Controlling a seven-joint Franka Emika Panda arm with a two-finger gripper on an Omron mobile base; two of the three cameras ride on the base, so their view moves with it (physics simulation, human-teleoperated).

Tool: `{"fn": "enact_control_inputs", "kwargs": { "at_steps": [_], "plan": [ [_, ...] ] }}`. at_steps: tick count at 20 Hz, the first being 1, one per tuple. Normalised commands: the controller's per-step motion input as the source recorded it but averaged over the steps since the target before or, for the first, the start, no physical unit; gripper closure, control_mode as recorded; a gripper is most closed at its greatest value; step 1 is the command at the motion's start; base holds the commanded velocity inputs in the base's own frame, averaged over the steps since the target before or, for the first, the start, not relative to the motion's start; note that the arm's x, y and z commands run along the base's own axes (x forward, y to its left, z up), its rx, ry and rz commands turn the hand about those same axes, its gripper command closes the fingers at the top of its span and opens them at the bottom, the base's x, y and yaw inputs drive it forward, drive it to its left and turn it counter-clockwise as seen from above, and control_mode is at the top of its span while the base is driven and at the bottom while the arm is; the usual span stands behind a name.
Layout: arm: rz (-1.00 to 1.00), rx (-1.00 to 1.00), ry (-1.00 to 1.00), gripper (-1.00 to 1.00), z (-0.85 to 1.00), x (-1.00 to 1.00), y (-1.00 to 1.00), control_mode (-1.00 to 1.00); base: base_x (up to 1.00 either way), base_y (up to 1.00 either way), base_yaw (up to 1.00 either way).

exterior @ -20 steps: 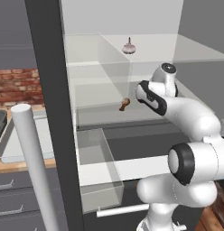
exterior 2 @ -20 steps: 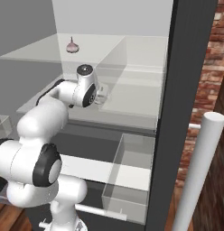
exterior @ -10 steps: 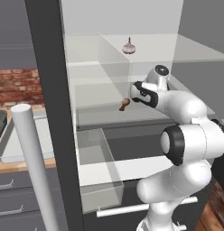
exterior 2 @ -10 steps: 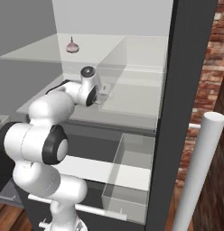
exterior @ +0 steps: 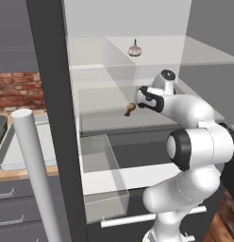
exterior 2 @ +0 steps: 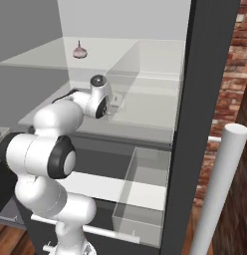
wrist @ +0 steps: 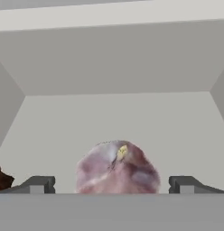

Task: Place one garlic and one chicken drumstick in each tupperware on the nearby counter, to pack two identical lunches.

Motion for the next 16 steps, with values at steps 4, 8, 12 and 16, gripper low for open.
{"fn": "enact_control_inputs", "kwargs": {
  "at_steps": [4, 8, 12, 16],
  "plan": [
    [0.00, 0.00, 0.00, -1.00, -0.23, 0.21, 0.00, -1.00, 0.00, 0.00, 0.00],
    [0.00, 0.00, 0.00, 1.00, -0.31, 0.01, 0.00, -1.00, 0.00, 0.00, 0.00],
    [0.00, 0.00, 0.00, 1.00, 0.00, 0.00, 0.00, -1.00, 0.00, 0.00, 0.00],
    [-0.07, 0.00, -0.07, 1.00, 0.00, -0.69, 0.00, -1.00, 0.00, 0.00, 0.00]
  ]
}}
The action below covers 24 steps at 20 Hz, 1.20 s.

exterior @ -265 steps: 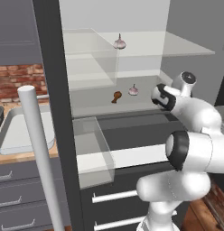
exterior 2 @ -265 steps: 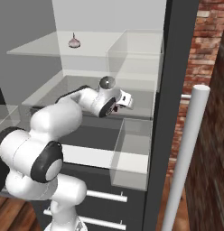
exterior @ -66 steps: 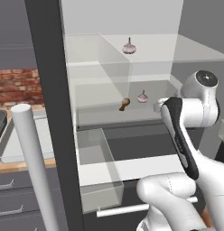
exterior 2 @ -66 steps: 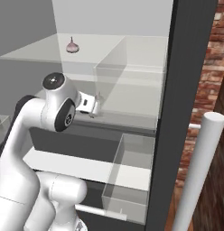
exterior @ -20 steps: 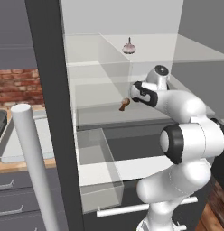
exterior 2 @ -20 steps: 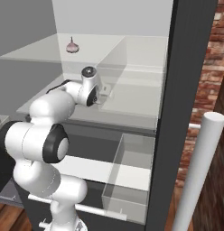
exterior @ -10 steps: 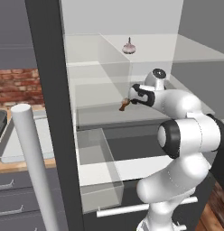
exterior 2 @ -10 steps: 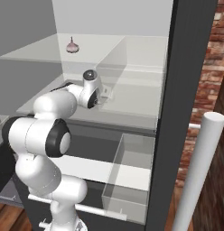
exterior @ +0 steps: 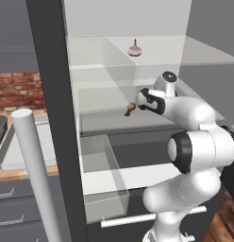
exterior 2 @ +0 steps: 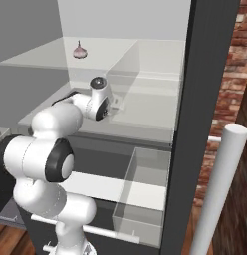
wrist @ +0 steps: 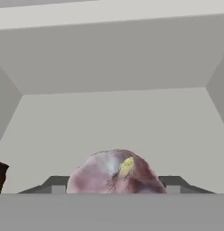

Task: Place one garlic and one chicken drumstick in each tupperware on the nearby counter, to pack two identical lunches.

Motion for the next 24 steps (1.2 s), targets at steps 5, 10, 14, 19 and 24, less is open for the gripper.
{"fn": "enact_control_inputs", "kwargs": {
  "at_steps": [5, 10, 14, 19, 24],
  "plan": [
    [-0.12, 0.04, -0.13, 1.00, 0.44, -1.00, 0.00, -1.00, 0.00, 0.00, 0.00],
    [-0.12, 0.15, 0.08, 1.00, 0.97, -1.00, 0.00, -1.00, 0.00, 0.00, 0.00],
    [-0.11, 0.14, 0.11, 1.00, 0.56, -1.00, 0.00, -1.00, 0.00, 0.00, 0.00],
    [-0.08, 0.04, 0.03, 1.00, 0.00, -1.00, 0.00, -1.00, 0.00, 0.00, 0.00],
    [-0.09, 0.01, 0.07, 1.00, -0.01, -1.00, 0.16, -1.00, 0.00, 0.00, 0.00]
  ]
}}
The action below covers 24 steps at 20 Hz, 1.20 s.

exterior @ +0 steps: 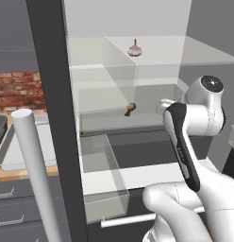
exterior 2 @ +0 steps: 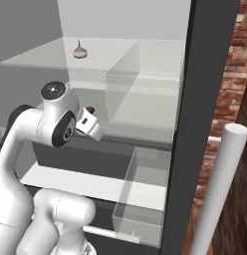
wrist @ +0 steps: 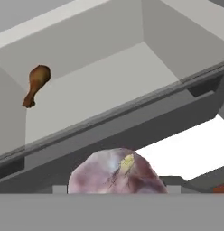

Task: Place one garlic and one chicken drumstick in each tupperware on the nearby counter, to pack two identical lunches.

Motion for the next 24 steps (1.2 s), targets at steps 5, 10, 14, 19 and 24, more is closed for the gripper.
{"fn": "enact_control_inputs", "kwargs": {
  "at_steps": [5, 10, 14, 19, 24],
  "plan": [
    [0.00, 0.00, 0.00, 1.00, 0.00, 0.00, 0.00, 1.00, -1.00, 0.47, -0.03],
    [0.00, 0.00, 0.00, 1.00, 0.00, 0.00, 0.00, 1.00, -1.00, 0.68, 0.00],
    [0.00, 0.00, 0.00, 1.00, 0.00, 0.00, 0.00, 1.00, -1.00, 0.94, 0.00],
    [0.00, 0.00, 0.00, 1.00, 0.00, 0.00, 0.00, 1.00, -1.00, 1.00, -0.02],
    [0.00, 0.00, 0.00, 1.00, 0.00, 0.00, 0.00, 1.00, -0.72, 1.00, 0.06]
  ]
}}
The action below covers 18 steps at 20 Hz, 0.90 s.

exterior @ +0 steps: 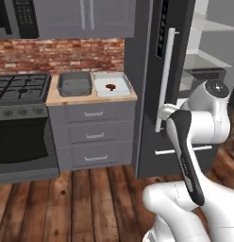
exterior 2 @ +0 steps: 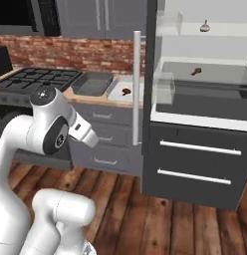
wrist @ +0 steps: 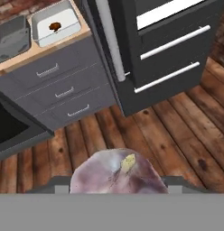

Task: Place one garlic and one chicken drumstick in each tupperware on the nearby counter, to pack two identical lunches.

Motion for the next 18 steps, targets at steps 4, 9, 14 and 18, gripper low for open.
{"fn": "enact_control_inputs", "kwargs": {
  "at_steps": [4, 9, 14, 18],
  "plan": [
    [0.00, 0.00, 0.00, 1.00, 0.00, 0.00, 0.00, 1.00, 0.90, 0.72, 0.20],
    [0.00, 0.00, 0.00, 1.00, 0.00, 0.00, 0.00, 1.00, 1.00, -0.30, 0.04],
    [0.00, 0.00, 0.00, 1.00, 0.00, 0.00, 0.00, 1.00, 1.00, -0.39, 0.00],
    [0.00, 0.00, 0.00, 1.00, 0.00, 0.00, 0.00, 1.00, 1.00, 0.90, -0.14]
  ]
}}
